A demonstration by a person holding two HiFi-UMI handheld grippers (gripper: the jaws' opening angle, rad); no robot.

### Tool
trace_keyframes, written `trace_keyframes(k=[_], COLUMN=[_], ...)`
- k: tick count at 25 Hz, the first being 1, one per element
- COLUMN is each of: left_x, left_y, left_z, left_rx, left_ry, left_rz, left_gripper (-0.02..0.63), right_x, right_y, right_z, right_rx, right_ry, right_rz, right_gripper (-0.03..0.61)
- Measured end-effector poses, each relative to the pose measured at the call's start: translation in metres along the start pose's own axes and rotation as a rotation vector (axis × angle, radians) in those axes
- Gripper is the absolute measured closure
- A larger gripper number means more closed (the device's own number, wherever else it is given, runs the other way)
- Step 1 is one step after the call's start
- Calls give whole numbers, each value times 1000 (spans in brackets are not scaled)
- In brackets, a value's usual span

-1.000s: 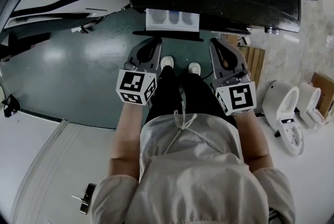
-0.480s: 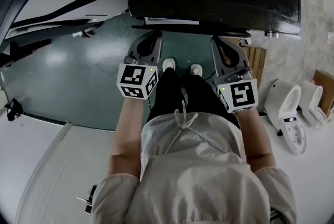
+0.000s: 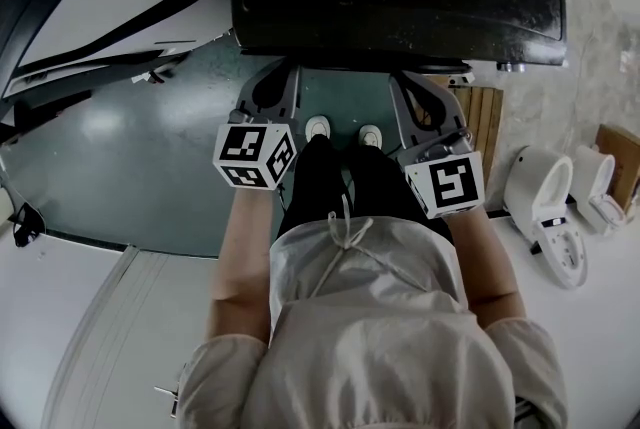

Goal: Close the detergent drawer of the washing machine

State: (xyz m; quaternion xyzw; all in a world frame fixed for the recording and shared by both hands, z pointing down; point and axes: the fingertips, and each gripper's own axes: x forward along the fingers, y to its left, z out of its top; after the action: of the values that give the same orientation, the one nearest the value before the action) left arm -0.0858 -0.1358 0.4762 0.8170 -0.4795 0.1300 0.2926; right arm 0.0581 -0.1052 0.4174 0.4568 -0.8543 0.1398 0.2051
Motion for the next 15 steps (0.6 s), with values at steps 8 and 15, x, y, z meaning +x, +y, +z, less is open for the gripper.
trace_keyframes(k=[8,15], left_x=[4,5], left_y=[1,1], left_z=[2,3], left_rx=[3,55], left_ry=[-10,-9], left_rz=[32,49], left_gripper=[597,597], right_x=[7,7], right_y=[-3,-5], right_z=[1,2], right_rx=[2,-9], right_ry=[-1,3], right_rz=[-2,-14], right_gripper=[574,574])
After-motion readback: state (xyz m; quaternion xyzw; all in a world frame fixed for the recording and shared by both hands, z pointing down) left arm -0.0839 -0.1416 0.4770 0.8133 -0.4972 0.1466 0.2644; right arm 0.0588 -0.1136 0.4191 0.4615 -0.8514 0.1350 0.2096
